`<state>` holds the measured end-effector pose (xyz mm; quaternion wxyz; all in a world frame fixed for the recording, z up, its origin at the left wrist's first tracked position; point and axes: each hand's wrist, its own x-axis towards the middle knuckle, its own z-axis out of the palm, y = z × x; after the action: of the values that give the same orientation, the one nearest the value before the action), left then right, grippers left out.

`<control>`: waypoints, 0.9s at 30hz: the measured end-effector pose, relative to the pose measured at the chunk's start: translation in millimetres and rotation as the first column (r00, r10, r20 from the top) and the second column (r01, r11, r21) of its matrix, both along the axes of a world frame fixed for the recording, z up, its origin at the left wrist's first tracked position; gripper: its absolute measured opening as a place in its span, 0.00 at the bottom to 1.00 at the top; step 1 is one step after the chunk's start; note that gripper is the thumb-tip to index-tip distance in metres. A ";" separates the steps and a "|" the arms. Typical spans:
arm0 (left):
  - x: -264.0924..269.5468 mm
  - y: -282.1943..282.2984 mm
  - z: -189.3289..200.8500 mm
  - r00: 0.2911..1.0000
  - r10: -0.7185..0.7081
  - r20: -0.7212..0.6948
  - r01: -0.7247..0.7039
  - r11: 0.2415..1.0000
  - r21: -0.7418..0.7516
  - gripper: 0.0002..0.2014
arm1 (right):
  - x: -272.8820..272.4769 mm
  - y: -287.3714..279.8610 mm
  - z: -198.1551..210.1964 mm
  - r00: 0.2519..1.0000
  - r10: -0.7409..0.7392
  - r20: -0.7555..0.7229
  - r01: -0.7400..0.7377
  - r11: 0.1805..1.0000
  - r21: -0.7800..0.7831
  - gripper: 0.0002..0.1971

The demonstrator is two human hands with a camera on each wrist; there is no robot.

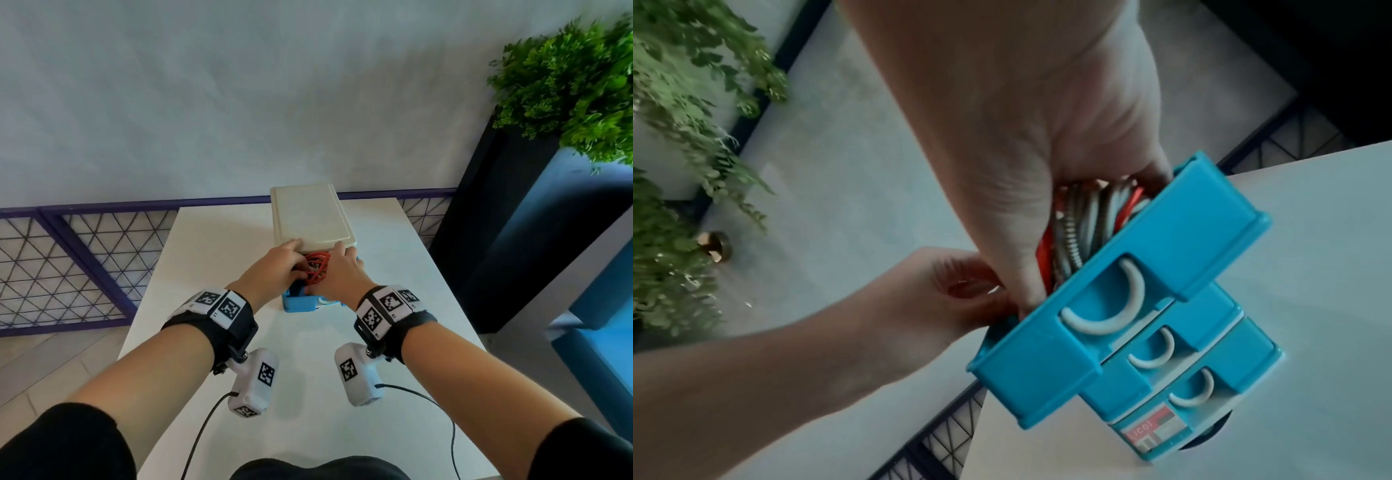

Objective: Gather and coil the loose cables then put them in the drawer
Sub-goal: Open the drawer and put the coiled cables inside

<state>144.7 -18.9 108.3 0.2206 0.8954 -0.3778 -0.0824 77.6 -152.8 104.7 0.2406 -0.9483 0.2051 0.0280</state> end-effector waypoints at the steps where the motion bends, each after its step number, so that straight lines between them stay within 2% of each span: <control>1: -0.3 -0.5 -1.5 1.000 0.005 0.005 -0.005 1.000 -0.005 0.09 | -5.9 -3.5 2.0 0.998 0.023 0.052 -0.026 0.997 0.069 0.48; 4: -0.2 -2.5 -4.5 0.999 0.014 0.049 -0.015 1.000 0.008 0.12 | -21.4 -13.1 1.4 0.970 0.154 0.189 -0.187 0.968 0.168 0.37; 7: -0.2 -3.7 -4.8 0.995 0.006 0.098 -0.012 0.998 0.060 0.15 | -32.6 -19.8 -4.2 0.923 0.330 0.200 -0.352 0.932 0.085 0.32; 10: -2.2 -5.6 -2.5 0.990 -0.005 0.138 -0.013 0.992 0.128 0.15 | -39.1 -23.7 -1.9 0.883 0.433 0.178 -0.427 0.901 -0.075 0.29; 13: -2.3 -6.3 -2.3 0.991 0.000 0.135 -0.025 0.983 0.182 0.12 | -38.2 -22.9 -5.1 0.815 0.573 0.080 -0.525 0.791 -0.315 0.22; 15: -1.2 -6.6 -3.7 0.991 -0.004 0.135 -0.023 0.981 0.192 0.11 | -32.7 -26.7 -5.1 0.803 0.594 0.053 -0.539 0.761 -0.362 0.22; 17: -0.8 -7.1 -4.3 0.992 -0.008 0.128 -0.019 0.978 0.206 0.11 | -28.8 -29.8 -7.2 0.776 0.630 -0.018 -0.560 0.677 -0.477 0.21; 19: 0.1 -6.8 -2.8 0.993 -0.021 0.119 -0.005 0.976 0.217 0.11 | -28.2 -29.9 -7.7 0.786 0.606 -0.121 -0.566 0.628 -0.534 0.21; 20: 0.5 -5.9 -1.5 0.993 -0.031 0.110 0.006 0.976 0.216 0.11 | -26.1 -30.1 -9.6 0.796 0.589 -0.137 -0.558 0.628 -0.543 0.21; 24: 1.8 -0.6 2.6 0.997 -0.067 0.036 0.058 0.975 0.213 0.11 | -12.5 -24.0 -18.4 0.860 0.495 -0.126 -0.491 0.732 -0.473 0.26; 27: -3.8 2.5 8.1 0.998 -0.065 0.006 0.063 0.987 0.148 0.11 | -6.5 -22.2 -19.6 0.877 0.448 -0.170 -0.473 0.749 -0.464 0.26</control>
<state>140.9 -16.4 116.4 0.1487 0.8972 -0.4005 -0.1124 71.1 -175.0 85.0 -0.0281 -0.9976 -0.0290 0.0561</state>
